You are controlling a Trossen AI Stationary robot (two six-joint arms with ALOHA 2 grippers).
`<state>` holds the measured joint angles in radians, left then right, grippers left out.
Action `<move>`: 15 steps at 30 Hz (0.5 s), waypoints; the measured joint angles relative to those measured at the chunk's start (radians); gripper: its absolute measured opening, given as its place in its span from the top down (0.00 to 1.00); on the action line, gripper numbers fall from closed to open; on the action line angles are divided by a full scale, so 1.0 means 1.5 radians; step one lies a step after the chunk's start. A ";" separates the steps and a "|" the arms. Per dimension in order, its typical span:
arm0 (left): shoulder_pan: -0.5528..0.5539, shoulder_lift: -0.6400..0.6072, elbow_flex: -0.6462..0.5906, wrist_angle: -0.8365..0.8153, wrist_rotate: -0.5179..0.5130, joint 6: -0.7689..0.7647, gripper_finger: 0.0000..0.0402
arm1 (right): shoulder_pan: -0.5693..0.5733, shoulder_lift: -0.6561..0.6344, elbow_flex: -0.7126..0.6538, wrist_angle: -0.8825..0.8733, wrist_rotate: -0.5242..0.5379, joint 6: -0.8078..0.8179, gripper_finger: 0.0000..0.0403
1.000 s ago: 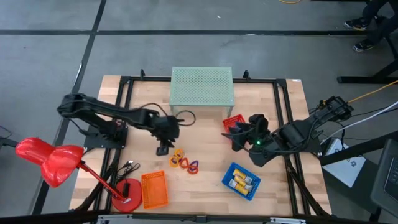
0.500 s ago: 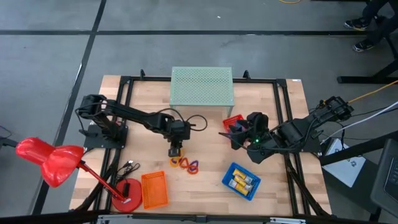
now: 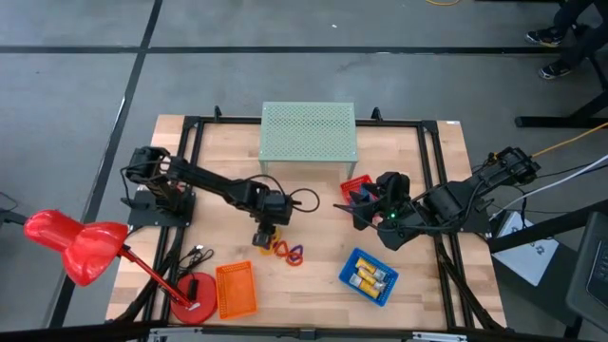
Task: Pick & Place Office Desk Supplies
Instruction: Put the yellow spring rubber band into the orange basket
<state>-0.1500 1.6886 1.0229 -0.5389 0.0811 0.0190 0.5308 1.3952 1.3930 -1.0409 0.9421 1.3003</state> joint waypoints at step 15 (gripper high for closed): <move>-0.011 0.040 0.000 -0.007 -0.017 0.058 0.67 | 0.000 0.000 0.000 0.000 0.002 0.000 0.43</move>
<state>-0.1664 1.7481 1.0225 -0.5500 0.0559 0.1053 0.5308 1.3952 1.3930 -1.0404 0.9453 1.3004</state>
